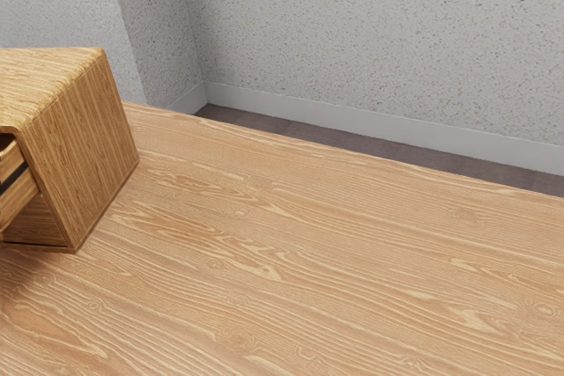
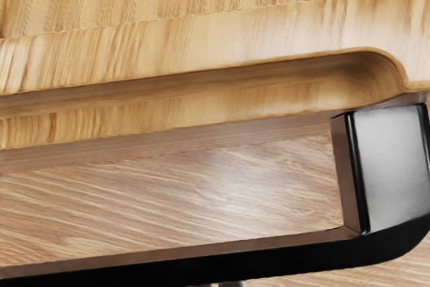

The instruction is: Push the drawer handle with one arm to close the drawer

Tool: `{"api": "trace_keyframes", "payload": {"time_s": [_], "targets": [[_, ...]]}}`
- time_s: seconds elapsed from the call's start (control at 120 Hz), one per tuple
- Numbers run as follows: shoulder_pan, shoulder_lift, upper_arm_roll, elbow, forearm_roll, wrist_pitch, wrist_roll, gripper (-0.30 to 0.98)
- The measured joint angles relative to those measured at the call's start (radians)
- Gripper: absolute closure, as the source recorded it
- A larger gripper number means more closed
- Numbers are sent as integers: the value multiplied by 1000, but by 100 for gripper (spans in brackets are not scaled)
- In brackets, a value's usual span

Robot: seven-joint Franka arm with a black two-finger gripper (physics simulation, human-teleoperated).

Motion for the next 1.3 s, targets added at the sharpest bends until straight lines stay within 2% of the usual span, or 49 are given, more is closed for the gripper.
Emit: {"api": "trace_keyframes", "payload": {"time_s": [0.858, 1.3], "targets": [[-306, 125, 211, 238, 17, 59, -35, 79], [-420, 163, 284, 320, 20, 88, -43, 79]]}}
